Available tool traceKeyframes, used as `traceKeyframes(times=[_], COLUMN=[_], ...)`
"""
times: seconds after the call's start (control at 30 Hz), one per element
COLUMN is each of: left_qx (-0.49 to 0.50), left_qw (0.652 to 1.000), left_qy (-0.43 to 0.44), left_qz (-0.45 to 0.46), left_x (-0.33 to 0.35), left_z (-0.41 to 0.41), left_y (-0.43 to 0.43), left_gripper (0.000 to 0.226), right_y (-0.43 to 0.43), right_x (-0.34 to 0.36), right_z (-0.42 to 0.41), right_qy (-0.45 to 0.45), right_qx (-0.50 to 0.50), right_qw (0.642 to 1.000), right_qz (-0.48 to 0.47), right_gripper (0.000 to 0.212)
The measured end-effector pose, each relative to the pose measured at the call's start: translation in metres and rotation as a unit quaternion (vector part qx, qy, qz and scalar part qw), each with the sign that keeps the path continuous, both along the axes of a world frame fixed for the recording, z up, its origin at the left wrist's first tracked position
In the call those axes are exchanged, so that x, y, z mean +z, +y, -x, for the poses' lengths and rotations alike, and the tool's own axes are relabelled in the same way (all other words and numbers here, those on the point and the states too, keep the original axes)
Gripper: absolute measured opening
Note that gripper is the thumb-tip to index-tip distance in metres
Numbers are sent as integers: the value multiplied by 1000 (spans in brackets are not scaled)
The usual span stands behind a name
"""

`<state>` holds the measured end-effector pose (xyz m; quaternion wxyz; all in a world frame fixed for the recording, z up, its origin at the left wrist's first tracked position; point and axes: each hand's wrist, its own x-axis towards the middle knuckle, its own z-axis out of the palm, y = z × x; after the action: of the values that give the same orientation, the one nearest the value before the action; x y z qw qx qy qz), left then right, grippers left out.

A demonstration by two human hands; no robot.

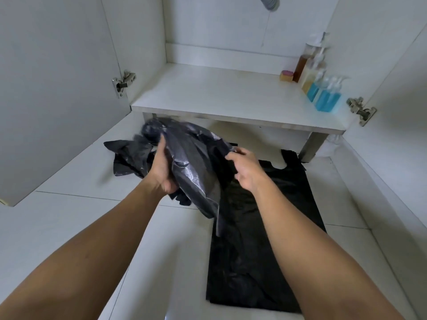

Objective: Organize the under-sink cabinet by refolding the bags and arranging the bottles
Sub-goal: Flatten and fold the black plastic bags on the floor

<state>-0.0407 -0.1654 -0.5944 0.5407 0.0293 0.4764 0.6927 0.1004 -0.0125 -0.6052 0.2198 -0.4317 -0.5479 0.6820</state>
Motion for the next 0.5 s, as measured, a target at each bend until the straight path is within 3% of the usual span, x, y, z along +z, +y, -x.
traceKeyframes(times=[0.1, 0.23, 0.4, 0.47, 0.5], left_qx=[13, -14, -63, -76, -56], left_qw=[996, 987, 992, 991, 989], left_qy=[32, 82, 68, 98, 129], left_qz=[85, 140, 85, 57, 49], left_x=[-3, -9, -14, -13, -11], left_z=[-3, -17, -48, -57, -61], left_y=[13, 33, 63, 77, 84], left_gripper=[48, 28, 44, 34, 47], right_y=[27, 62, 88, 97, 102], right_x=[4, 2, 6, 12, 15], right_z=[-30, -89, -145, -154, -158], right_qy=[44, 11, -60, -52, -56], right_qx=[-73, -140, -114, -141, -152], right_qw=[996, 989, 992, 987, 980], right_qz=[20, 33, 2, -55, -114], right_gripper=[27, 25, 39, 44, 48])
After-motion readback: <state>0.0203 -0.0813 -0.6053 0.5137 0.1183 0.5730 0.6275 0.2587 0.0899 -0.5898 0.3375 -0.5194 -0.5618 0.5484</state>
